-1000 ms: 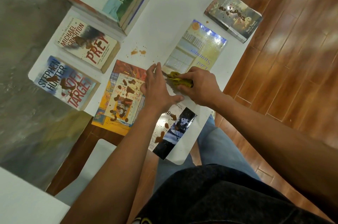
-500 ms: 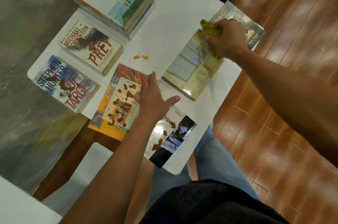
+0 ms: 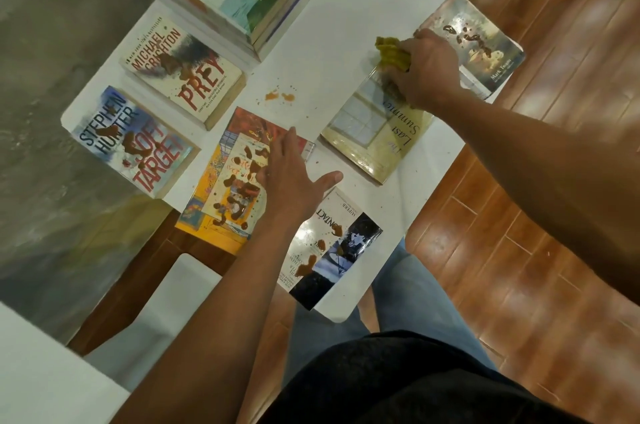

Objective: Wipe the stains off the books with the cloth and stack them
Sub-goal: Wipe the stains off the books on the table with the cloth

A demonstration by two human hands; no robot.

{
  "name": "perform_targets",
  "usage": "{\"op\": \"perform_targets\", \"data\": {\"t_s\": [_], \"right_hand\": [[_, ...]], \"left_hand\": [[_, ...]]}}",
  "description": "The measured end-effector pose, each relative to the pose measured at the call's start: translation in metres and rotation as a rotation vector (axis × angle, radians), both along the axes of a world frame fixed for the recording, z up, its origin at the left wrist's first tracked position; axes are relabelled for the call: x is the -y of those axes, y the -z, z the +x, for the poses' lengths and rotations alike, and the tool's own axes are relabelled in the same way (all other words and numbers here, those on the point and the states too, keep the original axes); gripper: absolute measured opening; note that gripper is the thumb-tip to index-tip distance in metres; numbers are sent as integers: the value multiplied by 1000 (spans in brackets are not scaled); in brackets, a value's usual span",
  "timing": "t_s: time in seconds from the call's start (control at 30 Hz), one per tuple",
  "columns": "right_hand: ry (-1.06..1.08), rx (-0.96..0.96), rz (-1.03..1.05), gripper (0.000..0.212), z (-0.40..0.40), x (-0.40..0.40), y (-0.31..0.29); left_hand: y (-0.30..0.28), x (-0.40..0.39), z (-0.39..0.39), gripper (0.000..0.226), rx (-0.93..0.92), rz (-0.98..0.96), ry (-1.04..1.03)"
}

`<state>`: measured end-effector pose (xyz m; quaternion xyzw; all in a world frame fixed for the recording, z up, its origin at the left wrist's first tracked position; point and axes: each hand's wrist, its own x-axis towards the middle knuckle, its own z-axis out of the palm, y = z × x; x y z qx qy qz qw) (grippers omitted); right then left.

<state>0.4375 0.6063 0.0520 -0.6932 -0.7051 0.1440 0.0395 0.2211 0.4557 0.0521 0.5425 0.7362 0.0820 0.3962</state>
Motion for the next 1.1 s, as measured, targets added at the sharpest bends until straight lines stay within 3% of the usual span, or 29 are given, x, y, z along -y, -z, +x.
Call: {"op": "perform_targets", "data": {"t_s": [0.33, 0.57, 0.77, 1.1], "right_hand": [[-111, -144, -14, 32, -33, 41, 10], [-175, -214, -18, 30, -57, 78, 16], [-212, -239, -24, 34, -72, 97, 17], [-120, -335, -66, 37, -79, 111, 15]], "left_hand": [[9, -2, -10, 107, -13, 46, -59], [15, 6, -14, 96, -256, 59, -128], [14, 6, -17, 76, -196, 79, -179], [16, 10, -16, 65, -182, 119, -239]]}}
